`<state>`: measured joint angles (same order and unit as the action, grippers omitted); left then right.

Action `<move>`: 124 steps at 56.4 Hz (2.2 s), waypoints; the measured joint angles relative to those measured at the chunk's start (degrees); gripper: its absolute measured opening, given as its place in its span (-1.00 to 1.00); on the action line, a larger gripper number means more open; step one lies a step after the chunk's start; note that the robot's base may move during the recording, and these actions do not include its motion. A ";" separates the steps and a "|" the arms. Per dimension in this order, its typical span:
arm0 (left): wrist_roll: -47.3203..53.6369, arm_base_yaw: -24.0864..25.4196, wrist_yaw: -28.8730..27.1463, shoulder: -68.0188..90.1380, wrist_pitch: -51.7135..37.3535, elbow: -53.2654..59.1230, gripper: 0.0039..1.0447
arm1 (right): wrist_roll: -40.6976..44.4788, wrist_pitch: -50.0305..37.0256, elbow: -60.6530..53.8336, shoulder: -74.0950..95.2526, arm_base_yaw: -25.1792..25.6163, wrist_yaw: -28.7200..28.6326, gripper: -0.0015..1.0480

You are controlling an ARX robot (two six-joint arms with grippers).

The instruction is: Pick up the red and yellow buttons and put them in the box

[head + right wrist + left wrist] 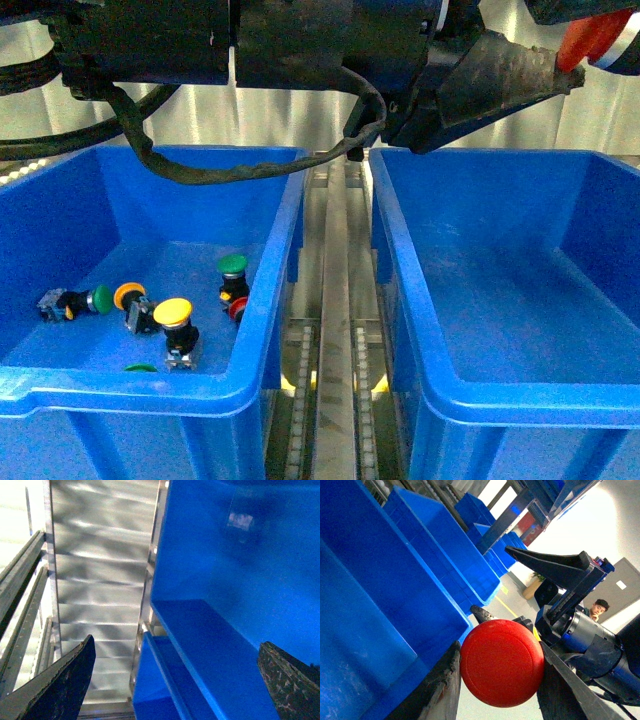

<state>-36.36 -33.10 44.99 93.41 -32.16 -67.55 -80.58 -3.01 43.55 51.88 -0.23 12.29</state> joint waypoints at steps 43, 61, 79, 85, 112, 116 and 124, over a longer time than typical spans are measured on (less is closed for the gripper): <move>-0.46 -3.23 -2.23 4.37 -1.27 -3.93 -0.35 | -6.69 -1.44 1.18 0.31 -9.07 0.09 0.87; -0.48 -4.52 -2.73 5.92 -1.20 -4.85 -0.36 | -7.37 -0.59 1.18 -0.61 -8.96 0.13 0.87; -1.05 -4.85 -3.06 6.36 -1.97 -5.35 -0.36 | -6.93 1.88 1.38 -1.36 -9.92 2.08 0.14; -1.36 -4.96 -3.13 6.36 -2.01 -5.42 -0.36 | -6.82 2.12 1.40 -1.36 -9.90 2.99 -0.15; -1.05 -4.31 -9.46 6.14 -1.95 -5.42 0.51 | -1.16 -5.20 -2.16 0.92 -5.55 3.87 -0.23; 0.26 -2.89 -13.68 5.05 0.44 -5.42 0.85 | 1.31 -8.20 -5.03 3.17 -3.02 3.45 -0.23; 2.05 0.94 -19.50 1.38 2.54 -4.98 0.85 | 6.29 -13.73 -7.56 6.84 1.03 2.86 -0.23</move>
<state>-34.30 -32.16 25.50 94.78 -29.63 -72.53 -74.28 -16.73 35.99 58.72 0.80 15.16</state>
